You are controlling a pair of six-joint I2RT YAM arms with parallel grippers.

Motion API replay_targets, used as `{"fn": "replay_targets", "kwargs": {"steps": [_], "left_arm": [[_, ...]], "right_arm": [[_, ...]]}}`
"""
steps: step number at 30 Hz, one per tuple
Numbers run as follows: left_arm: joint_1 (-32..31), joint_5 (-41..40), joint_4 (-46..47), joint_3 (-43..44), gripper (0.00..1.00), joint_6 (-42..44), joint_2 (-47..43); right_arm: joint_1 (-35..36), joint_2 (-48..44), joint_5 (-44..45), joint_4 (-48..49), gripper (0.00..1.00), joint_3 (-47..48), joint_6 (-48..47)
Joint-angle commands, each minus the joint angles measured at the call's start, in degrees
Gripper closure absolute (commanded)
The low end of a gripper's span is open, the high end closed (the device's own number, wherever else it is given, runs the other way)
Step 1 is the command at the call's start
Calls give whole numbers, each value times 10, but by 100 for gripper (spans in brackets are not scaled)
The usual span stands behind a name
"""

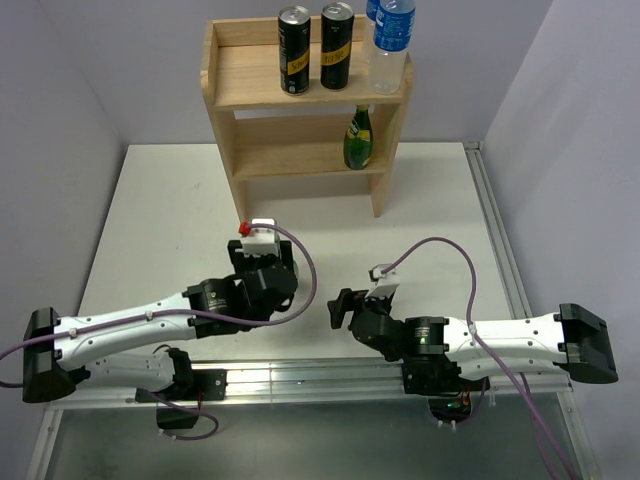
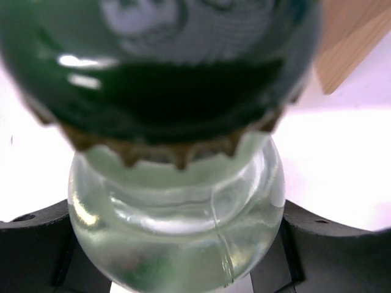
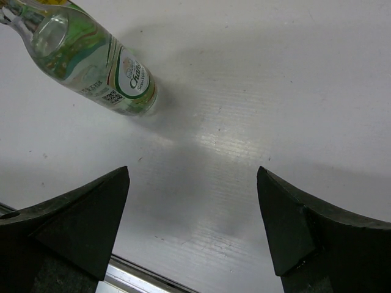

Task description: Place and organize the beverage onto the shelf

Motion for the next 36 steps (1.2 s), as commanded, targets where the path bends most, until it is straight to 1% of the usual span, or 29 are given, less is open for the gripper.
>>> {"fn": "replay_targets", "kwargs": {"steps": [1, 2, 3, 4, 5, 9, 10, 13, 16, 23, 26, 28, 36], "left_arm": [[30, 4, 154, 48, 100, 183, -35], [58, 40, 173, 49, 100, 203, -37], [72, 55, 197, 50, 100, 229, -36], [86, 70, 203, 58, 100, 240, -32], [116, 101, 210, 63, 100, 251, -27], [183, 153, 256, 84, 100, 297, 8], [204, 160, 282, 91, 100, 314, 13], [243, 201, 300, 114, 100, 325, 28], [269, 218, 311, 139, 100, 337, 51], [307, 255, 342, 186, 100, 344, 109], [320, 267, 358, 204, 100, 345, 147], [328, 272, 362, 223, 100, 344, 164], [358, 281, 399, 250, 100, 341, 225]], "right_arm": [[3, -7, 29, 5, 8, 13, 7], [2, -10, 29, 2, 9, 13, 6], [2, -13, 33, -1, 8, 13, 5], [2, -20, 35, -2, 8, 11, 5], [3, -23, 35, -4, 8, 10, 5], [3, -29, 37, -6, 9, 8, 4], [2, -29, 37, -6, 8, 9, 4], [2, -29, 40, -10, 9, 9, 4], [2, -32, 43, -11, 9, 8, 4], [1, -32, 47, -15, 8, 4, 3], [1, -36, 48, -19, 9, 3, 5], [1, -42, 50, -21, 8, 1, 7], [1, -59, 52, -32, 9, -14, 13]]}}
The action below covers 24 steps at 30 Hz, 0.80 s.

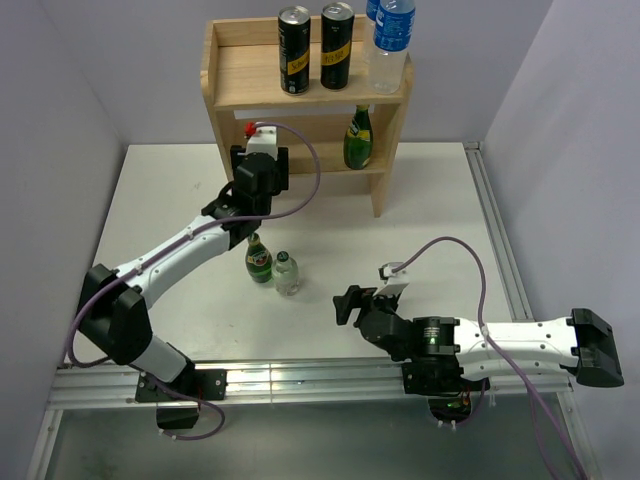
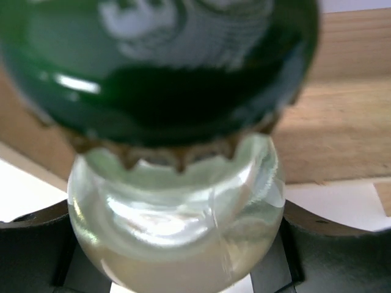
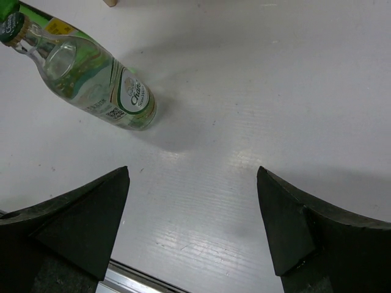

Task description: Place and organize the beverage onto the shelf

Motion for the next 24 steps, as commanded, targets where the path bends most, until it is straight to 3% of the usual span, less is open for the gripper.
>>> {"fn": "replay_targets", "kwargs": {"steps": [1, 24], "left_arm": [[16, 4, 115, 59, 100, 7, -4], [82, 37, 165, 76, 100, -18, 58]], "right_arm": [[1, -8, 26, -4, 8, -15, 14], [-15, 42, 7, 42, 9, -21, -1]]}}
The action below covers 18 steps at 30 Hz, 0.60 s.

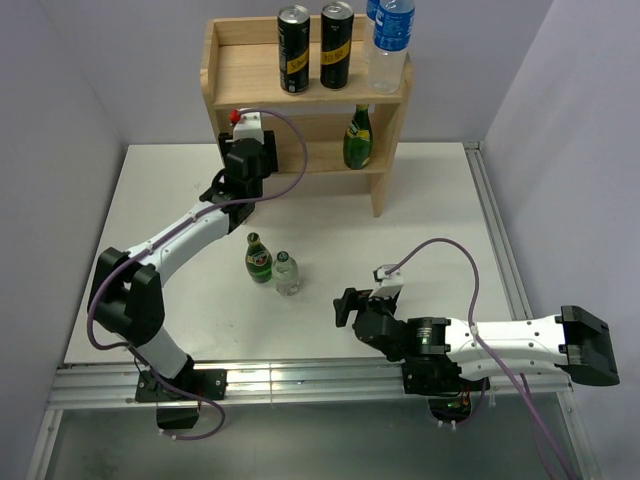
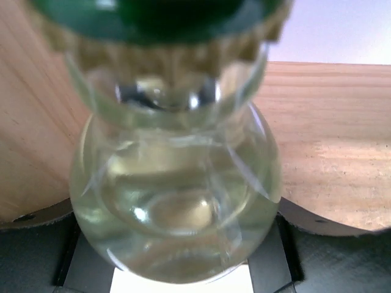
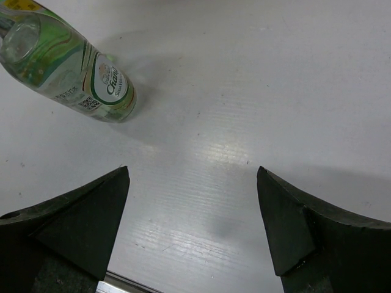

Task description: Place and organize the beverage onto the shelf

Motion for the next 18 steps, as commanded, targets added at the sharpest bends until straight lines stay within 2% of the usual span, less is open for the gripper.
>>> {"fn": "replay_targets", "kwargs": {"steps": [1, 18], "left_arm": [[16, 11, 92, 50, 100, -14, -3], [27, 16, 90, 88, 98, -30, 44]], "right_arm": [[-5, 5, 10, 24, 8, -5, 3], [-9, 18, 2, 35, 8, -5, 2]]}}
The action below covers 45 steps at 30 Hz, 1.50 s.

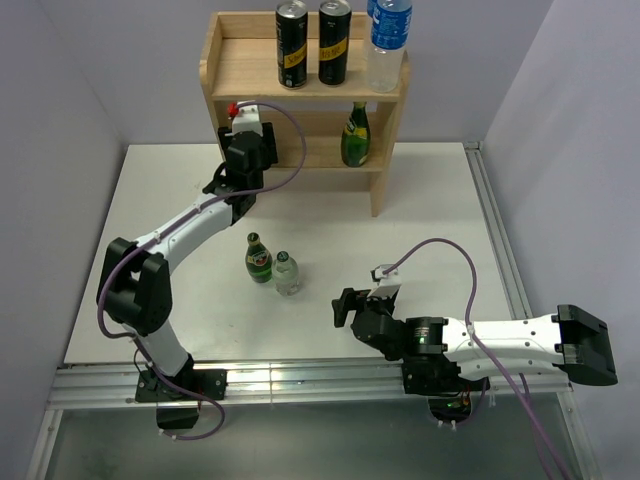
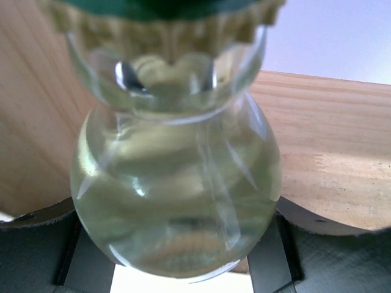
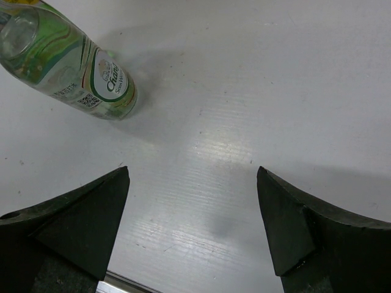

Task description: Place and organize the beverage onto the shelf

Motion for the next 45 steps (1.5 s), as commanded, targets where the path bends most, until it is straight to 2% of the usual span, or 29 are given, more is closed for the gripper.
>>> {"fn": "replay_targets", "kwargs": {"steps": [1, 4, 7, 8, 10, 11, 14, 16, 17, 23, 34, 45], "left_arm": [[9, 7, 64, 59, 98, -23, 6], [9, 3, 59, 64, 91, -29, 12], [9, -4, 60, 61, 75, -31, 14], [9, -6, 60, 59, 63, -34, 11], [9, -11, 65, 50, 51, -34, 9], [9, -11, 66, 47, 41, -35, 7], [9, -13, 65, 44, 26, -34, 7], [9, -16, 64, 44, 25, -33, 7], [9, -15, 63, 43, 19, -33, 5], [9, -16, 61, 43, 9, -35, 5], [2, -16, 37, 27, 3, -38, -36], [-15, -27, 18, -42, 1, -41, -110]], "right_arm": [[-2, 2, 15, 18, 9, -3, 4], [-3, 1, 15, 18, 9, -4, 5], [-2, 1, 15, 18, 9, -5, 4], [-3, 1, 15, 19, 8, -6, 4], [-3, 1, 15, 20, 8, -6, 3], [-2, 2, 15, 21, 8, -6, 4], [-2, 3, 15, 23, 9, -6, 2], [-2, 6, 14, 26, 8, -6, 2], [-3, 6, 13, 26, 8, -5, 2], [-2, 6, 12, 26, 9, -3, 1], [-3, 13, 8, 30, 9, -1, -2], [-2, 16, 5, 35, 9, -1, 0]]}}
